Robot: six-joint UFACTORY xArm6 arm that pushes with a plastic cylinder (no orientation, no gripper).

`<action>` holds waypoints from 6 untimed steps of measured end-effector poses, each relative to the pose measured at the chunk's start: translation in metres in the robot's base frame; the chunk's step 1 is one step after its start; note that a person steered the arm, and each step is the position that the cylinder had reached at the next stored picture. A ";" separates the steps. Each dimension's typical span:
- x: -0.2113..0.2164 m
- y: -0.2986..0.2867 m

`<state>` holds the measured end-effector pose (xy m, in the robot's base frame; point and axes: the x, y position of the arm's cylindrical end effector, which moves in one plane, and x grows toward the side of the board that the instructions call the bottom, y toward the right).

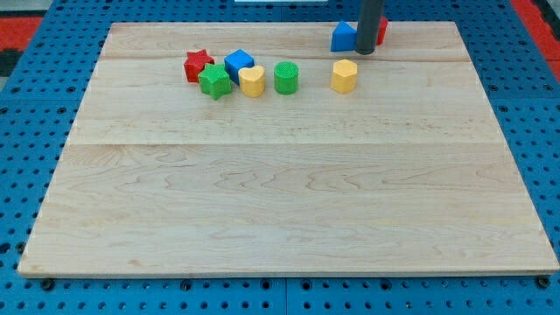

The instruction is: Slide the blue triangle towards top center

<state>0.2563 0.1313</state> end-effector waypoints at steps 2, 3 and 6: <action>-0.003 0.040; -0.024 0.026; -0.032 -0.076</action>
